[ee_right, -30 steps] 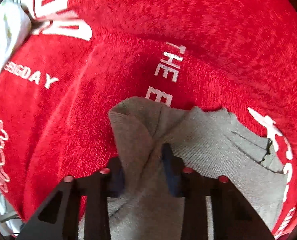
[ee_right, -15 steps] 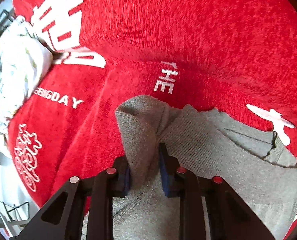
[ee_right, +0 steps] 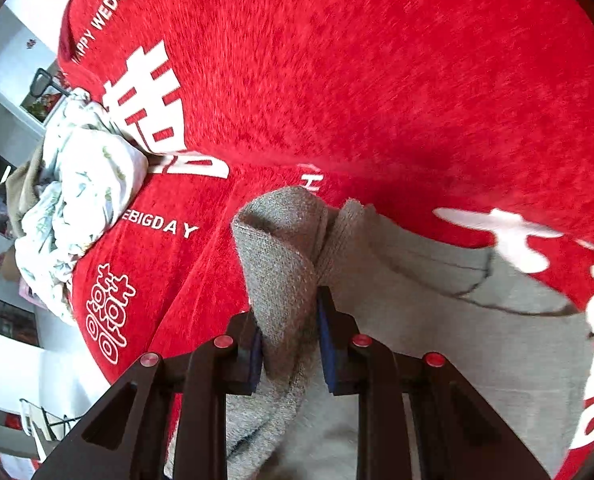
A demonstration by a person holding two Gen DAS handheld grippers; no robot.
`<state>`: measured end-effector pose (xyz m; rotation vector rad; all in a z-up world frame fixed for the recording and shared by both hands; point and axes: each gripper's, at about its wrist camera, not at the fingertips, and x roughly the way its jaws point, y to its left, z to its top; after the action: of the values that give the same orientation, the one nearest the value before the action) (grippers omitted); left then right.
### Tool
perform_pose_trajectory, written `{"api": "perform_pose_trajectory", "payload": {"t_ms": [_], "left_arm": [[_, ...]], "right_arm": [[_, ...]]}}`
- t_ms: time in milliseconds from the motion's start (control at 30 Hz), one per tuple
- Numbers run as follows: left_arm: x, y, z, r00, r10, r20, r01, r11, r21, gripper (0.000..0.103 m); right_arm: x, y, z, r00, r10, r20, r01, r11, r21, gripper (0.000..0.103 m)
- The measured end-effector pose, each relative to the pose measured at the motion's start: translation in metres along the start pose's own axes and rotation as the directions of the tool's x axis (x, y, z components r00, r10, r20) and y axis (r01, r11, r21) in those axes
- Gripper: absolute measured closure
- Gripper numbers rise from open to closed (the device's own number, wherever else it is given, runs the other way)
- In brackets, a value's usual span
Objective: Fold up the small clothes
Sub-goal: 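Lift the sweater end and fold it over the rest with both grippers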
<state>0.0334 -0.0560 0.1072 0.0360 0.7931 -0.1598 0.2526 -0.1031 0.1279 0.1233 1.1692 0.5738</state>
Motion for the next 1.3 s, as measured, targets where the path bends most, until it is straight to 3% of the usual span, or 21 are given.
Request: {"api": "perform_pose_trajectory", "payload": {"t_ms": [300, 667, 1300], "left_arm": [[-0.004, -0.07, 0.018, 0.999, 0.004, -0.052, 0.003, 0.992, 0.125, 0.086], [0.004, -0.123, 0.019, 0.996, 0.03, -0.089, -0.009, 0.973, 0.229, 0.086], [0.026, -0.217, 0.018, 0.99, -0.002, -0.143, 0.054, 0.93, 0.363, 0.086]], "right_arm": [[-0.045, -0.055, -0.011, 0.999, -0.003, 0.034, 0.002, 1.0, 0.026, 0.078], [-0.061, -0.105, -0.033, 0.996, 0.047, 0.079, -0.05, 0.998, 0.042, 0.078], [-0.093, -0.21, -0.077, 0.981, 0.106, 0.163, -0.127, 0.984, 0.126, 0.078]]}}
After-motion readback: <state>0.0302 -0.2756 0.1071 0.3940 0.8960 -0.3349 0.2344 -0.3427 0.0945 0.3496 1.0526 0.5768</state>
